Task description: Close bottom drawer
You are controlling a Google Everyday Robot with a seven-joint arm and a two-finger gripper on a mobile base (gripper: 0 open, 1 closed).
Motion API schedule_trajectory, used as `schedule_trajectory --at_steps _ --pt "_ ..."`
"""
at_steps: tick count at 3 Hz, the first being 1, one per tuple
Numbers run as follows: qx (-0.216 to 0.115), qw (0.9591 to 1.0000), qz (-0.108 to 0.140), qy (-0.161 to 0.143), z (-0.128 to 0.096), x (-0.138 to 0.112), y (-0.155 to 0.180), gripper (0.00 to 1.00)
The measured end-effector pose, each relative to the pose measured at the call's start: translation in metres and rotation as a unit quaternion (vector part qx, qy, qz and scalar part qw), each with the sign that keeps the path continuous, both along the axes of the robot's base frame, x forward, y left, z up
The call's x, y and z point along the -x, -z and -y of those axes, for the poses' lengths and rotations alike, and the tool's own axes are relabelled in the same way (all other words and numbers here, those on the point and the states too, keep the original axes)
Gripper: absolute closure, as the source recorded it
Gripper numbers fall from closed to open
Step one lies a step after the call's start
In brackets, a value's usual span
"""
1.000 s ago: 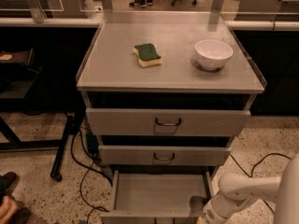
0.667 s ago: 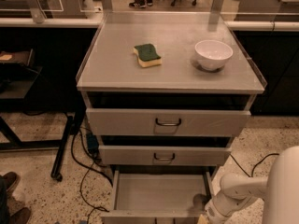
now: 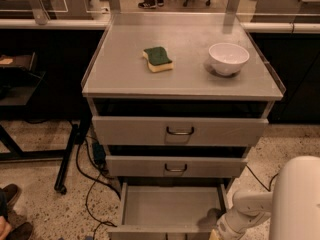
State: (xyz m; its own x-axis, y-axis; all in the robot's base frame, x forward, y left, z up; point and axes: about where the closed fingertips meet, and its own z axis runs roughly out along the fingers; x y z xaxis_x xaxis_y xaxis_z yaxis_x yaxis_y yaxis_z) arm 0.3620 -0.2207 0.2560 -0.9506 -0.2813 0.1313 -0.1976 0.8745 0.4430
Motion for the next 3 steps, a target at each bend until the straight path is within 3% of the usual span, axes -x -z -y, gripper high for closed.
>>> schedule_trajectory --at_steps 1,3 --pt "0.023 0.9985 0.001 0.05 0.004 -0.017 0.03 1.0" --pt "0.021 0.997 -0.011 0.074 0.002 -0.021 0.044 1.0"
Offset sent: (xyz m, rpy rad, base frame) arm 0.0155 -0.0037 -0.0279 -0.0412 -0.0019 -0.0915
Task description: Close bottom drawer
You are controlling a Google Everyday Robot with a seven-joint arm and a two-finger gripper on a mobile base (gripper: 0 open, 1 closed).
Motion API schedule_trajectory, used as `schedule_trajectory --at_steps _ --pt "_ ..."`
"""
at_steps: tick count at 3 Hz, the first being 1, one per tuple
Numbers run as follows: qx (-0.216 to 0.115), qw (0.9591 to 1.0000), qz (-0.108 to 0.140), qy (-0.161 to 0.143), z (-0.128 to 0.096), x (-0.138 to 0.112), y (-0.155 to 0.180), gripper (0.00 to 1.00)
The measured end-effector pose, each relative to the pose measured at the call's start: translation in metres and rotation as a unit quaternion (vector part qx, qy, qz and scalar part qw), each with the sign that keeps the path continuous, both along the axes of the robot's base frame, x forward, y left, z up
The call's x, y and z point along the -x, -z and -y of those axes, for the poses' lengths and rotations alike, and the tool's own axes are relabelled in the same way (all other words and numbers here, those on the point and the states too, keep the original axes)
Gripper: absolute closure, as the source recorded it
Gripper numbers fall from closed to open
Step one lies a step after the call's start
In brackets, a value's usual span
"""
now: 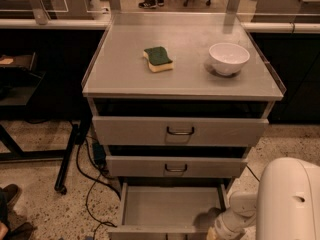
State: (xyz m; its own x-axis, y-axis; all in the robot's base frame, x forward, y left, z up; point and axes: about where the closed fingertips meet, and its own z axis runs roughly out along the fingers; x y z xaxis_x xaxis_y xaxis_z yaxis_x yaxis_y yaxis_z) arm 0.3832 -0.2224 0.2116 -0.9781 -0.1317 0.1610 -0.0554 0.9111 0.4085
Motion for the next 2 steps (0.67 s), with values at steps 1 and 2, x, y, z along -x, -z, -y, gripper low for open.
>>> schedule_trajectory --at_steps 1,2 --pt "0.0 0.9989 -0.005 0.046 0.0 -0.022 0.016 1.0" --pt "0.008 0.997 0.006 0.077 0.005 -0.038 0.019 1.0"
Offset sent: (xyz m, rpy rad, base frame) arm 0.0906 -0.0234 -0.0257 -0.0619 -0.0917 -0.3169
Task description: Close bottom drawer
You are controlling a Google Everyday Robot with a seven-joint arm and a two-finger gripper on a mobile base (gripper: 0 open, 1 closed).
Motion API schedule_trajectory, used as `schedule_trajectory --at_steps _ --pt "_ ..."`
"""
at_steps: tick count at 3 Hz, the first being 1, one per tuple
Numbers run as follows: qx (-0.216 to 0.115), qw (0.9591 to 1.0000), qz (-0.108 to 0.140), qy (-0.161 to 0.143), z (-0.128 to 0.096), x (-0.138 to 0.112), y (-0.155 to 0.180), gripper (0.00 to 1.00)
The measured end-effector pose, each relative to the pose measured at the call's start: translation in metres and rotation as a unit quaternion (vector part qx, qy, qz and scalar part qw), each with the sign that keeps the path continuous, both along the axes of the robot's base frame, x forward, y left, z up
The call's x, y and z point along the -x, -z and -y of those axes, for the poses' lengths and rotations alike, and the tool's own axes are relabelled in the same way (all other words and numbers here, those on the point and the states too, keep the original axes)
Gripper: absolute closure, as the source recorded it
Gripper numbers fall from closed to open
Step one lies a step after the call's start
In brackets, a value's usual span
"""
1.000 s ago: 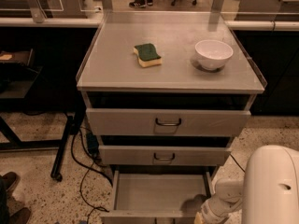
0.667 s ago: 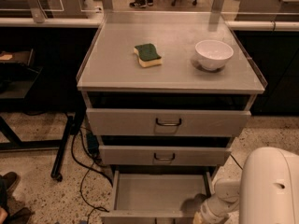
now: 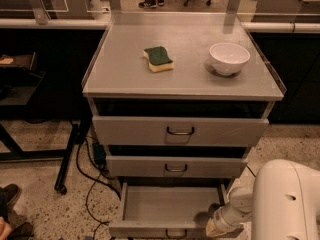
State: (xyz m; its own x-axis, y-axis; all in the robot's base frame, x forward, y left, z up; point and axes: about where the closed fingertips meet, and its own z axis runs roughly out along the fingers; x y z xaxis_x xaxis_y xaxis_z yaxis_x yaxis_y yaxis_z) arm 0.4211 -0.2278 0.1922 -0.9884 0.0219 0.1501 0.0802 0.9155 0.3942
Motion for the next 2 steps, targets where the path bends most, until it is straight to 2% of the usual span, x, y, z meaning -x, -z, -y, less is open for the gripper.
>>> schedule_trajectory --at_steps 1,2 --pt "0.014 0.9993 0.013 0.033 0.0027 -0.0183 0.0068 1.0" --pt "0.014 0.9993 0.013 0.033 0.0027 -0.0183 0.0068 1.0"
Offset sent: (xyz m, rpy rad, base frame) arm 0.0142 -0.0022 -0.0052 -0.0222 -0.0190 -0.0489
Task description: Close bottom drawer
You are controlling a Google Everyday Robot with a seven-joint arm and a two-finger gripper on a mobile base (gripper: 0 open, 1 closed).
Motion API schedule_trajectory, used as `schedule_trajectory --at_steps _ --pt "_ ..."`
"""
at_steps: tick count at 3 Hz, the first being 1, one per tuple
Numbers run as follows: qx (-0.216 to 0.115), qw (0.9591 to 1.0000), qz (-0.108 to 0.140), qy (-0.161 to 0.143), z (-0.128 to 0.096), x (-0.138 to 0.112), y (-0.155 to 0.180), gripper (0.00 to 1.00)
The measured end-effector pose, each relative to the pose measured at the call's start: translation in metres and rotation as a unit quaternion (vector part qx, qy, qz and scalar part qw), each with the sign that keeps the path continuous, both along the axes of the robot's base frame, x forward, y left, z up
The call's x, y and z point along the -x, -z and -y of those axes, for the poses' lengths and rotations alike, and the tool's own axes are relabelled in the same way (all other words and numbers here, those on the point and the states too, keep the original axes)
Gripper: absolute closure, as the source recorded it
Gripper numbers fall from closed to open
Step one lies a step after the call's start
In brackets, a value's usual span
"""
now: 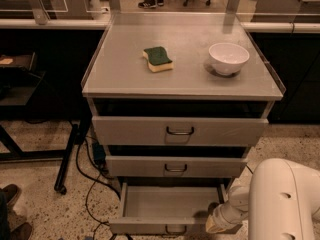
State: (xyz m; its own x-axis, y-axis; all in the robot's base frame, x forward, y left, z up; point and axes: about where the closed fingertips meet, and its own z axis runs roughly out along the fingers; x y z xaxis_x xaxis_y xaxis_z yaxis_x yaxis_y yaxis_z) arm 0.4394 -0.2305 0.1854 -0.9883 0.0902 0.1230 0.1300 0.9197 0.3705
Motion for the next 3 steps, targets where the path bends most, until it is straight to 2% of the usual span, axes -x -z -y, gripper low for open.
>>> schedule_trajectory --at_steps 1,2,3 --pt "0.006 0.9998 -0.01 0.015 -0.005 -0.001 0.015 1.0" --pt "0.006 0.9997 -0.008 0.024 -0.006 -0.006 0.015 1.0" --pt "0.008 0.9988 0.017 0.046 -0.006 -0.036 0.013 1.0"
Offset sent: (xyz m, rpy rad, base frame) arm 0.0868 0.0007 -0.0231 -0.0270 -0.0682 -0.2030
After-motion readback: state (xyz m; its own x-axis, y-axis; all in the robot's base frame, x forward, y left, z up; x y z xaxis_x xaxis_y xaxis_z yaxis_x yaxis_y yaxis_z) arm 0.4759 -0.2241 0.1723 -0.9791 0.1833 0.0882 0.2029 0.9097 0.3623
